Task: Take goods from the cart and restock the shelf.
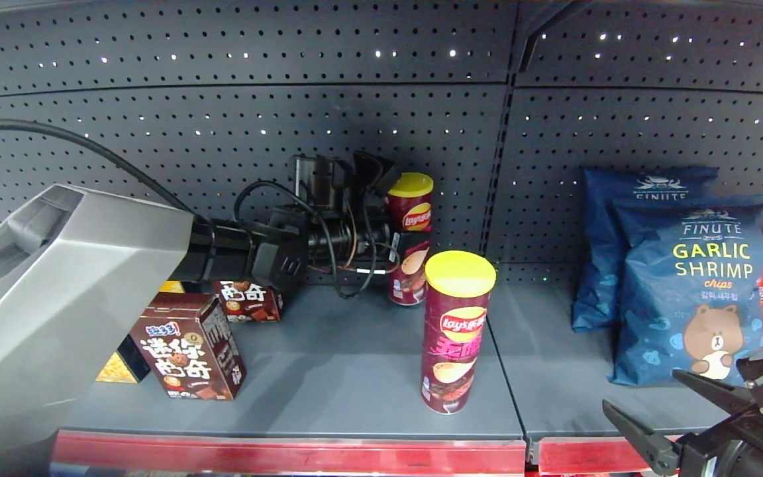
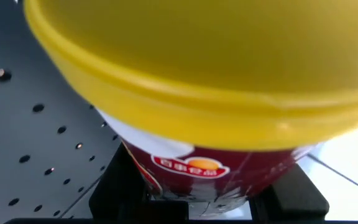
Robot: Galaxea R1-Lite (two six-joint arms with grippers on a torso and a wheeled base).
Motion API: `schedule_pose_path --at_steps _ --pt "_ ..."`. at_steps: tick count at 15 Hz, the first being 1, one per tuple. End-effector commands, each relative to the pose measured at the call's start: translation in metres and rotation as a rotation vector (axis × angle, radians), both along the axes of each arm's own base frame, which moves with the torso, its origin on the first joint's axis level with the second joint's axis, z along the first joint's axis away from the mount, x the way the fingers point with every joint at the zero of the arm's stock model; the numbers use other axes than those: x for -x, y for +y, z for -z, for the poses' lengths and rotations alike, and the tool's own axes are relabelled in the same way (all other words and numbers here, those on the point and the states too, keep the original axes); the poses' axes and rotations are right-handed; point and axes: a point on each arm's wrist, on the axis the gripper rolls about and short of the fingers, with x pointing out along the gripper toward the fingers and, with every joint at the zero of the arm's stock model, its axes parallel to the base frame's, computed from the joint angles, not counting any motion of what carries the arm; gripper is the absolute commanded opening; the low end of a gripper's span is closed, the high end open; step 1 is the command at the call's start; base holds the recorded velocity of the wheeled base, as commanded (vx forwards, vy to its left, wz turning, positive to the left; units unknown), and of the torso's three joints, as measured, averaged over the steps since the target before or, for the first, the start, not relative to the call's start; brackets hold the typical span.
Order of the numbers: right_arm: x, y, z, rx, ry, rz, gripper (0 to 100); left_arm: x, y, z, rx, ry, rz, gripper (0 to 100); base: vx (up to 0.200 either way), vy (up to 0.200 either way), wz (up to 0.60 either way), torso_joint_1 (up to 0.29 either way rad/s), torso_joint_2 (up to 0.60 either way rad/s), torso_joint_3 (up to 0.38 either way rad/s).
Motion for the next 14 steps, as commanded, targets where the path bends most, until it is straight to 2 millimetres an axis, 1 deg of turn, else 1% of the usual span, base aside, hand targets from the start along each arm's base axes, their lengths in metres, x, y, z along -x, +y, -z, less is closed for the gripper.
schedule_pose_path --at_steps 1,5,9,11,12,14 --pt "-0.002 0.0 -0.001 0.0 0.0 0.004 100 -0.001 -0.002 0.012 -0.006 0.011 0.004 0 0.0 0.0 0.0 0.0 0.0 0.0" --pt "-0.001 0.0 0.001 0.003 0.004 0.006 100 0.001 -0.003 0.027 0.001 0.012 0.029 0 0.0 0.0 0.0 0.0 0.0 0.0" --pt "-0.002 0.0 0.001 0.004 0.007 0.006 100 0.0 -0.003 0.027 0.002 0.012 0.033 0 0.0 0.0 0.0 0.0 0.0 0.0" --pt "-0.002 0.0 0.001 0.005 0.008 0.006 100 0.0 -0.004 0.031 -0.002 0.018 0.035 0 0.0 0.0 0.0 0.0 0.0 0.0" --pt "-0.002 0.0 0.001 0.005 0.008 0.006 100 0.0 -0.004 0.03 -0.001 0.017 0.035 100 0.0 0.0 0.0 0.0 0.0 0.0" --pt "-0.001 0.0 0.001 0.005 0.008 0.006 100 0.001 -0.007 0.028 0.0 0.013 0.035 100 0.0 0.0 0.0 0.0 0.0 0.0"
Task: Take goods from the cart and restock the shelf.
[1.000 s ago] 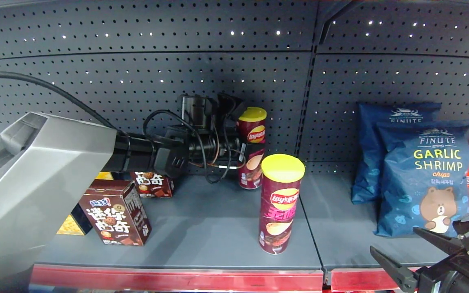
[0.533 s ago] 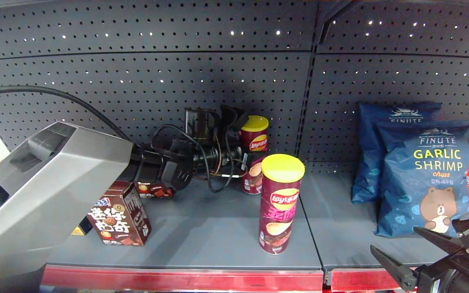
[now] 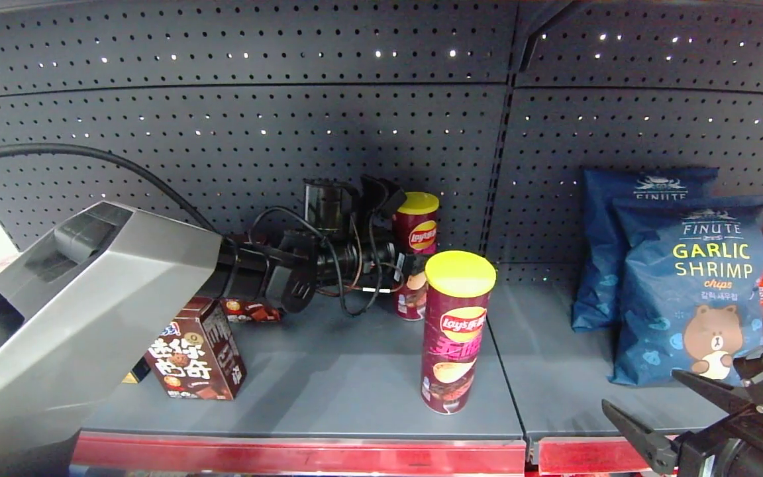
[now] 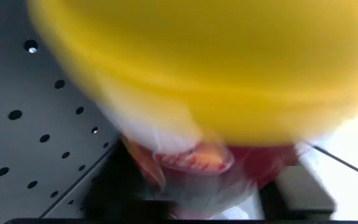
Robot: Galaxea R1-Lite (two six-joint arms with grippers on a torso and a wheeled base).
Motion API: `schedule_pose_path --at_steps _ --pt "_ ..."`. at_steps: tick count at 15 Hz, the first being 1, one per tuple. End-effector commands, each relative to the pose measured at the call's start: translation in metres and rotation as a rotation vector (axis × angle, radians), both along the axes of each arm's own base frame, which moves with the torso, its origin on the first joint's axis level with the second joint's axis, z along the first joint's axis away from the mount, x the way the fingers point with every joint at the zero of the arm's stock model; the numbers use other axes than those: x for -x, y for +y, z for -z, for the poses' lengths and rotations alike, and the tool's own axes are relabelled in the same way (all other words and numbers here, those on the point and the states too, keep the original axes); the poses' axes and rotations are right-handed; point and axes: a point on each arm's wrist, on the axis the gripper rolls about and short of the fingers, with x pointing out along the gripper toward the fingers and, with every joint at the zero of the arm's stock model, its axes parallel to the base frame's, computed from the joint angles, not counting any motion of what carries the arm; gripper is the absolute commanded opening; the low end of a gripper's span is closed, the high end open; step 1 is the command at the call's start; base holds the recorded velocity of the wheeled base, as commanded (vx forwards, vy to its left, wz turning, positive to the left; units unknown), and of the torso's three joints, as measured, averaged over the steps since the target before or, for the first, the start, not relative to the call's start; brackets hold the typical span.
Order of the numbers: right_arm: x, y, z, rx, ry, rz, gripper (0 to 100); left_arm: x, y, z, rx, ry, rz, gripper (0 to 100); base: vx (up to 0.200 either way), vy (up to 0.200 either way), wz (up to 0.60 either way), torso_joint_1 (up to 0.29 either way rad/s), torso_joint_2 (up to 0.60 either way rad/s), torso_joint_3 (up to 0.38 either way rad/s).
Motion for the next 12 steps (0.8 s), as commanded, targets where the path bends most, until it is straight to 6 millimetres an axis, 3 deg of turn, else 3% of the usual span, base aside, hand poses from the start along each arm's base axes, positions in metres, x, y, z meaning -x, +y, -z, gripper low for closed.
schedule_pose_path --at_steps 1,5,9,12 --pt "0.0 0.0 0.0 0.001 0.001 0.0 100 0.001 0.0 -0.003 0.002 -0.003 0.0 100 0.0 0.0 0.0 0.0 0.0 0.0" --pt "0.0 0.0 0.0 0.0 0.0 0.001 100 0.013 0.006 -0.022 0.01 -0.022 0.0 100 0.0 0.0 0.0 0.0 0.0 0.0" --pt "0.0 -0.001 0.001 -0.001 0.004 0.005 100 0.061 0.036 -0.051 -0.004 -0.017 -0.057 100 0.0 0.0 0.0 0.0 0.0 0.0" --pt "0.0 -0.002 0.001 0.0 0.005 0.006 100 0.084 0.052 -0.058 0.0 -0.031 -0.093 100 0.0 0.0 0.0 0.0 0.0 0.0"
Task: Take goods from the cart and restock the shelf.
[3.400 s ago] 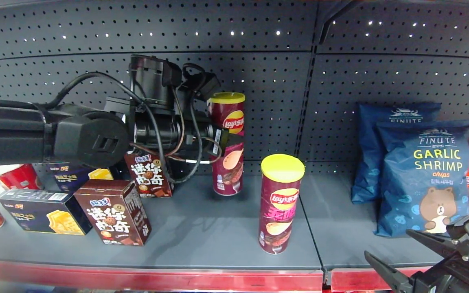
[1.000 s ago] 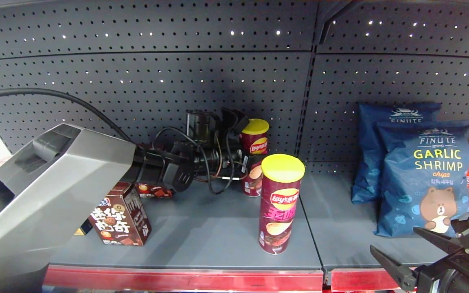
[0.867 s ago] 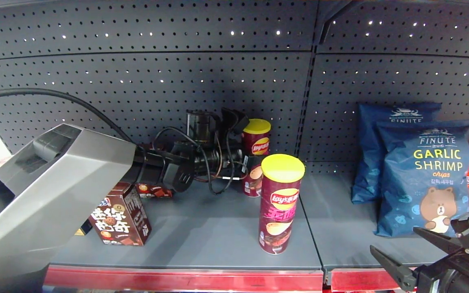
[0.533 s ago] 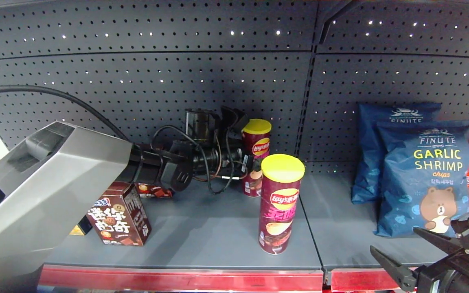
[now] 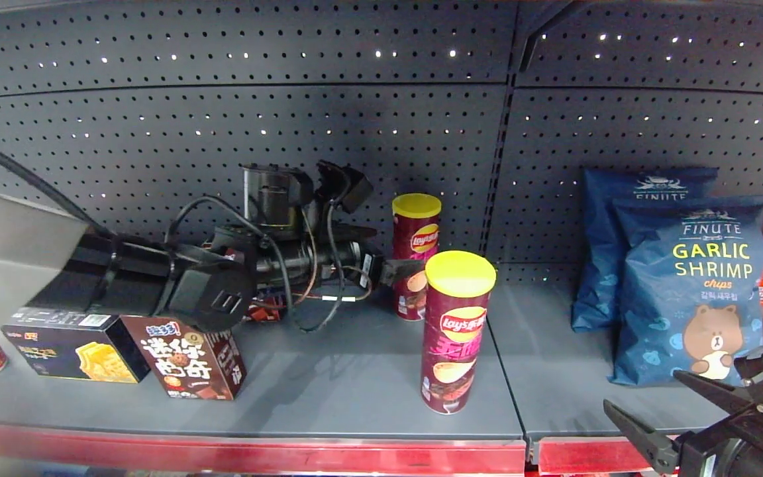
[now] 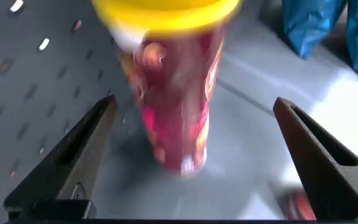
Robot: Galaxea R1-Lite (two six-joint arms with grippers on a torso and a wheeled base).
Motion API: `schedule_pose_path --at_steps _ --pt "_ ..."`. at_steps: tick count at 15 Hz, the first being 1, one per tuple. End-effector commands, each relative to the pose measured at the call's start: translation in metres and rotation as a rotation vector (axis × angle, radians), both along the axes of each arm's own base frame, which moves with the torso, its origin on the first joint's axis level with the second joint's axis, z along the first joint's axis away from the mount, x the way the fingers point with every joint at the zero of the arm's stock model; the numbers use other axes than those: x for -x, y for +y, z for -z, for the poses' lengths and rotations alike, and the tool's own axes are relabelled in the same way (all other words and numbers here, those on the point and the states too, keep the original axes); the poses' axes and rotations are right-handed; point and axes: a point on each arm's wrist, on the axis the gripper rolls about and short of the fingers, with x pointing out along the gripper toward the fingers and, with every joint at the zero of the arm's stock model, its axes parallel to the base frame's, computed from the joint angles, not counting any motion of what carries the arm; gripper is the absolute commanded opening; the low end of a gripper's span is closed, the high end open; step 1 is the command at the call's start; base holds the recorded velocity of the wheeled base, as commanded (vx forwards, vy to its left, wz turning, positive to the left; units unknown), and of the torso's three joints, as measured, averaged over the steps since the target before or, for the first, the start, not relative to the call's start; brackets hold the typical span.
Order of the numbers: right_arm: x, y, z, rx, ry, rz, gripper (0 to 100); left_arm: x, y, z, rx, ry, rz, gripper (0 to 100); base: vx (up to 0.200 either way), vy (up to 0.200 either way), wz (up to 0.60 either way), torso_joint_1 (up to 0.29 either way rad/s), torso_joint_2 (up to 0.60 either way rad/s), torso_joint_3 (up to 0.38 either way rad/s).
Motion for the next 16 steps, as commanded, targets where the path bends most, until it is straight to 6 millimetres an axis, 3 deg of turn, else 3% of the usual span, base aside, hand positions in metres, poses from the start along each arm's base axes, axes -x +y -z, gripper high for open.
schedule_pose_path --at_steps 1,4,10,14,16 --pt "0.0 0.0 0.001 0.003 0.006 -0.001 100 0.022 0.023 -0.026 0.029 -0.068 -0.034 100 0.0 0.0 0.0 0.0 0.0 0.0" --pt "-0.009 0.005 0.002 0.019 0.032 -0.001 100 0.038 0.035 -0.044 0.035 -0.108 -0.127 100 0.0 0.0 0.0 0.0 0.0 0.0" --pt "-0.06 0.037 -0.001 0.035 0.058 -0.004 100 0.075 0.069 -0.076 0.063 -0.18 -0.297 100 0.0 0.0 0.0 0.0 0.0 0.0" --pt "-0.081 0.051 0.004 0.049 0.077 -0.009 100 0.101 0.084 -0.084 0.082 -0.197 -0.342 100 0.0 0.0 0.0 0.0 0.0 0.0" --pt "-0.092 0.071 0.015 0.072 0.107 -0.054 100 0.109 0.095 -0.088 0.073 -0.2 -0.406 100 0.0 0.0 0.0 0.0 0.0 0.0"
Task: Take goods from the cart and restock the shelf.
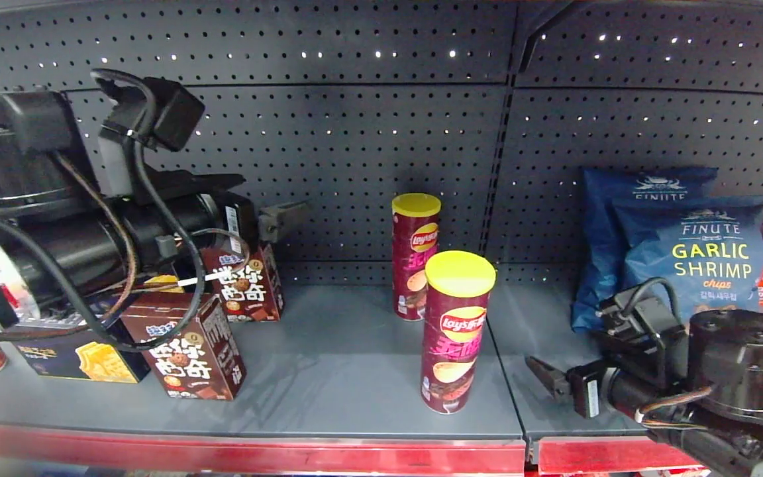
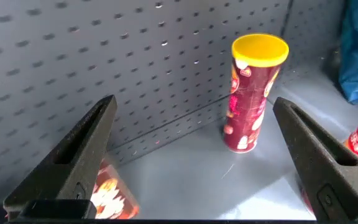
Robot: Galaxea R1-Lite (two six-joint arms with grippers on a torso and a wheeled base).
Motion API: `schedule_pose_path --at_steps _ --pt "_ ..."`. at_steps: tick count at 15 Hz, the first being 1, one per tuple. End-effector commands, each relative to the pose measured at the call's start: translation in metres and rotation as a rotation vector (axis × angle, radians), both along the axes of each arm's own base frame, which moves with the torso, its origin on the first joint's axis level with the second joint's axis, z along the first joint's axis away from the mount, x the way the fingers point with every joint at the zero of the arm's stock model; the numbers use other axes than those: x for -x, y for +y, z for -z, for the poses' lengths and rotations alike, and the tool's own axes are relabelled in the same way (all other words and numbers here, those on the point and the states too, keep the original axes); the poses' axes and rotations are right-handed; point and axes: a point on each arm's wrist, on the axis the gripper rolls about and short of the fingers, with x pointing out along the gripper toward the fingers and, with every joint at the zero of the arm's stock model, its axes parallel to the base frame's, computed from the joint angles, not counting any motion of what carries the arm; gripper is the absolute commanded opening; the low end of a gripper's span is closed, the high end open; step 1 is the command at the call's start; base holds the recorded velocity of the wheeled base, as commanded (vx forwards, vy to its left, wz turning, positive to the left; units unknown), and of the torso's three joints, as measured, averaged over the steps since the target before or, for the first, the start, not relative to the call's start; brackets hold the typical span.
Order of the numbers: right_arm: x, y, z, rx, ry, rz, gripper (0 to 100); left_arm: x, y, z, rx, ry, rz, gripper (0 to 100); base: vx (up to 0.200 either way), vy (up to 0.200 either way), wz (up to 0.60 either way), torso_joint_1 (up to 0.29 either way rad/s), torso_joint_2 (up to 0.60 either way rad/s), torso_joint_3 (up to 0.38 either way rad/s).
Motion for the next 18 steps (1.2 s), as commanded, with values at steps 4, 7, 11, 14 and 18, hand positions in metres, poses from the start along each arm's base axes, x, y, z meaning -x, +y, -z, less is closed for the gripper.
schedule_pose_path --at_steps 4,7,11,14,18 --pt "-0.014 0.038 0.023 0.047 0.062 -0.087 100 0.009 0.016 -0.009 0.01 -0.029 -0.05 100 0.0 0.0 0.0 0.0 0.0 0.0" --pt "-0.024 0.056 0.029 0.051 0.065 -0.115 100 0.009 0.016 -0.009 0.009 -0.031 -0.051 100 0.0 0.0 0.0 0.0 0.0 0.0" --pt "-0.023 0.066 0.033 0.058 0.071 -0.144 100 0.009 0.016 -0.008 0.009 -0.027 -0.053 100 0.0 0.0 0.0 0.0 0.0 0.0" --pt "-0.028 0.071 0.035 0.056 0.069 -0.147 100 0.009 0.016 -0.008 0.009 -0.027 -0.053 100 0.0 0.0 0.0 0.0 0.0 0.0" --pt "-0.026 0.07 0.033 0.053 0.065 -0.144 100 0.01 0.016 -0.003 0.004 -0.016 -0.054 100 0.0 0.0 0.0 0.0 0.0 0.0"
